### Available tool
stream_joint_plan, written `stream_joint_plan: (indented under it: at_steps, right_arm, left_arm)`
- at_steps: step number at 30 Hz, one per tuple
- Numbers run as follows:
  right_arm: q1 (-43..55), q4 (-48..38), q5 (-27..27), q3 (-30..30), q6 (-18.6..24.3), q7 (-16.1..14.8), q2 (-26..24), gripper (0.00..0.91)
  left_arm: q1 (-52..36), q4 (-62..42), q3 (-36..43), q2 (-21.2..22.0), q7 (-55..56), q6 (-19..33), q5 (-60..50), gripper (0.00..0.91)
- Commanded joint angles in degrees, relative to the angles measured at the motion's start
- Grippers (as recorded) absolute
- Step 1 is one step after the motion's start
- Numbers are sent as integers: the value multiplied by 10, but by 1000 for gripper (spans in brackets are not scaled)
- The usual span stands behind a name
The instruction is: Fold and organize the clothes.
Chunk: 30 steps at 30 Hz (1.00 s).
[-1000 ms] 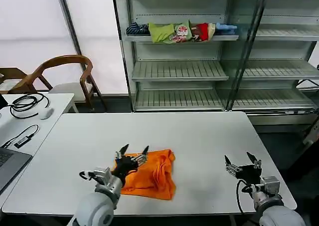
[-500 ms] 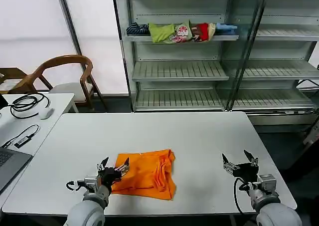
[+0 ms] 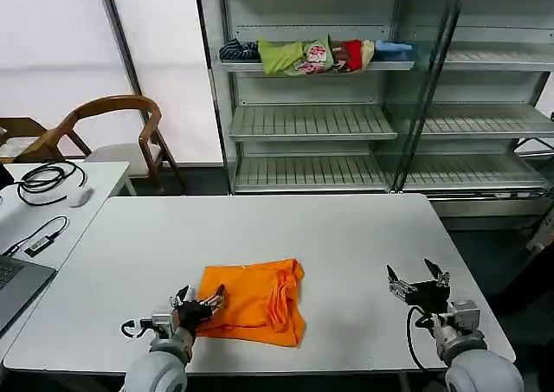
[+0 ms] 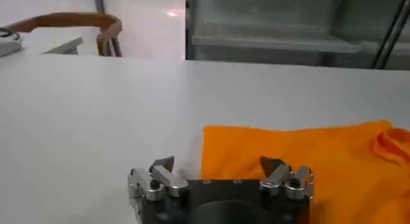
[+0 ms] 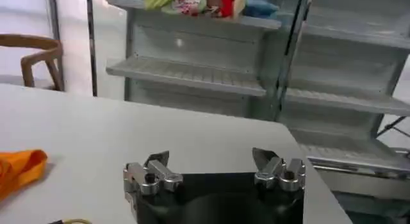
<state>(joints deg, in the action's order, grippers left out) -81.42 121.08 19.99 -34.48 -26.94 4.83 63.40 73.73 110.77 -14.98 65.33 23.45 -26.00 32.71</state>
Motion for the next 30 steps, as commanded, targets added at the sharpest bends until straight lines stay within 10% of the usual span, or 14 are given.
stream_joint_plan:
  at_steps: [1, 11, 13, 14, 30]
  right_arm:
    - [4, -2, -1, 2, 0, 0, 1, 907]
    - [7, -4, -6, 9, -1, 1, 6, 907]
    - [7, -3, -7, 9, -1, 1, 7, 907]
    - [6, -3, -7, 9, -1, 1, 7, 907]
    - [6, -5, -7, 8, -2, 1, 4, 907]
  left_arm:
    - [0, -9, -1, -3, 11, 0, 37, 907]
    - [3, -23, 14, -2, 13, 1, 22, 907]
    - [3, -25, 13, -3, 12, 5, 28, 81]
    - [3, -25, 13, -3, 12, 13, 44, 30]
    - [26, -10, 33, -1, 5, 35, 36, 30]
